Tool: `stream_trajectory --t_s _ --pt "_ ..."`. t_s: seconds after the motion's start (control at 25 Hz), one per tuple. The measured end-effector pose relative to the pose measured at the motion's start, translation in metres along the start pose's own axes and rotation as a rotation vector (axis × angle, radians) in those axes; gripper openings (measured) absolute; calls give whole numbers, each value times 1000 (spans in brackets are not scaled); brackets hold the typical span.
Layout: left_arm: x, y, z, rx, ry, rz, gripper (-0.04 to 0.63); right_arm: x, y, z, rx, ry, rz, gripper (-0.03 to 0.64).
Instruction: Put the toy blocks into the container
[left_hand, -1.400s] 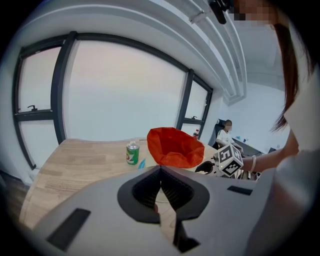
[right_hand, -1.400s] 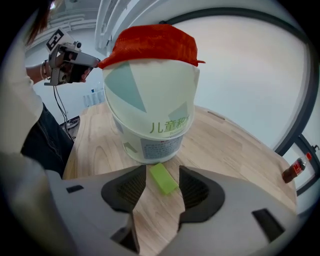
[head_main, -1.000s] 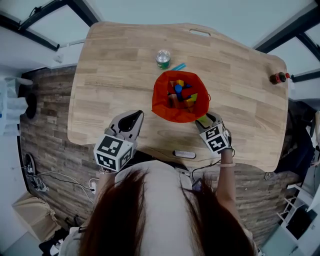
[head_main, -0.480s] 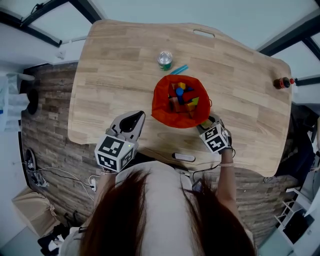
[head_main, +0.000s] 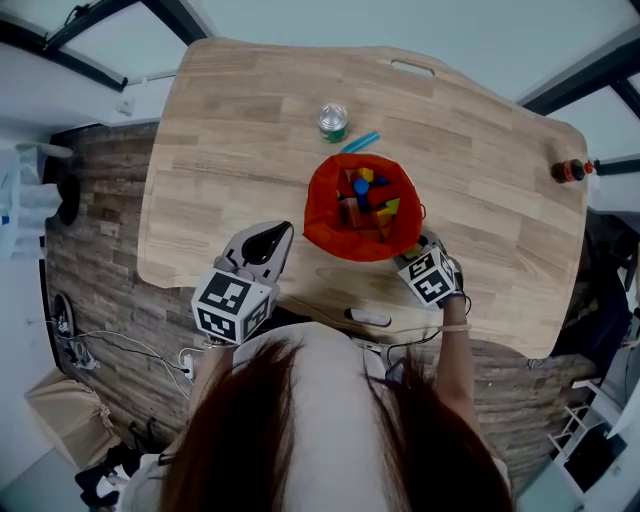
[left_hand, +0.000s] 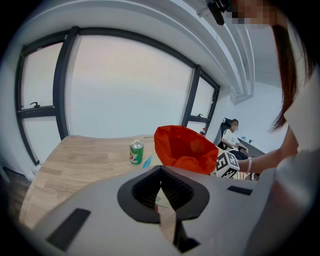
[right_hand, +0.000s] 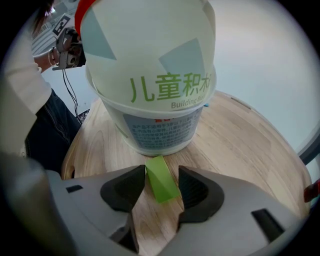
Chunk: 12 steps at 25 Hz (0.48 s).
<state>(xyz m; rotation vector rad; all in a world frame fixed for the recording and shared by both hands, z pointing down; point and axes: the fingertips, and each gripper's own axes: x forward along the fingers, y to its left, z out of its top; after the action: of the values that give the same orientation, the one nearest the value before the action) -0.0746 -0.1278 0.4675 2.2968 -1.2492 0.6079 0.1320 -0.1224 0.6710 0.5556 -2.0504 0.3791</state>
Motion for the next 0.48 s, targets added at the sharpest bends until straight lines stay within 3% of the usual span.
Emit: stream_trajectory --t_s 0.48 --pt "-4 0 0 5 -3 -3 9 2 3 0 7 6 -14 198"
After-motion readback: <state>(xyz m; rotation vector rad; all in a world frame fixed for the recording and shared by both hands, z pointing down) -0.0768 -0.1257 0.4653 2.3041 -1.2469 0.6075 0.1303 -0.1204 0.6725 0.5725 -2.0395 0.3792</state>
